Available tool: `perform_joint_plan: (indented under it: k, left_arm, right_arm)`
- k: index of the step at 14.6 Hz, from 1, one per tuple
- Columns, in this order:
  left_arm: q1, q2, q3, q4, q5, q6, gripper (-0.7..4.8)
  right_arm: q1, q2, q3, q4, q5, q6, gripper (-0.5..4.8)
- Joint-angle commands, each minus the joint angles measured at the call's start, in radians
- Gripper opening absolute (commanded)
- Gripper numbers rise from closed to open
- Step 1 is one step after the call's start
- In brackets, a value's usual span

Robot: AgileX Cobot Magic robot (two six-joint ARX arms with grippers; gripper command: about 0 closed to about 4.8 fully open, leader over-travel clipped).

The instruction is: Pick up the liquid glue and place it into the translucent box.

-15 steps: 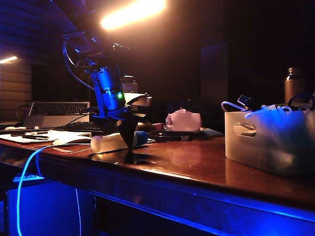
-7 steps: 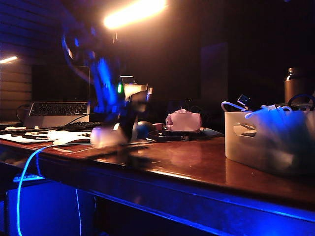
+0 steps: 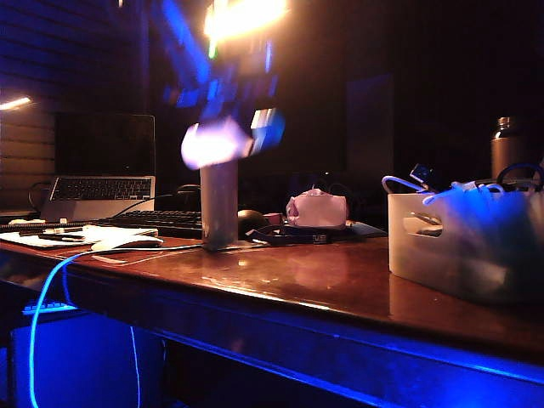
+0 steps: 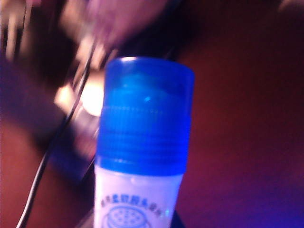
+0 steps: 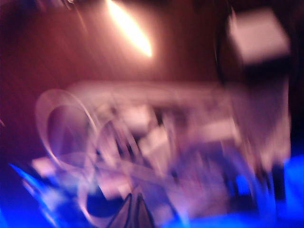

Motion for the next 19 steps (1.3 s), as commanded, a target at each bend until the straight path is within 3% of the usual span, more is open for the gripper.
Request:
perform_joint_plan:
  k: [1, 3, 4, 9, 12, 19]
  left_arm:
    - [-0.016, -0.032, 0.114, -0.021, 0.066, -0.043, 1.15]
    - [-0.024, -0.032, 0.18, -0.033, 0.093, -0.052, 1.15]
    - [-0.024, -0.032, 0.204, -0.037, 0.1, -0.054, 1.15]
    - [-0.051, -0.032, 0.221, -0.034, 0.11, -0.077, 1.16]
    - [-0.072, -0.032, 0.243, -0.024, 0.125, -0.077, 1.16]
    - [-0.11, -0.032, 0.315, -0.024, 0.17, -0.1, 1.2]
  right_arm:
    - [0.0, -0.003, -0.027, -0.083, 0.154, 0.031, -0.01]
    - [-0.003, -0.003, -0.043, -0.13, 0.313, 0.054, -0.01]
    - [-0.014, -0.003, -0.055, -0.134, 0.343, 0.054, -0.01]
    - [-0.122, -0.003, -0.245, -0.047, 0.328, 0.064, -0.01]
    - [-0.172, -0.003, -0.377, 0.124, 0.233, 0.077, -0.01]
    - [-0.174, 0.068, -0.452, 0.388, 0.179, 0.129, -0.01]
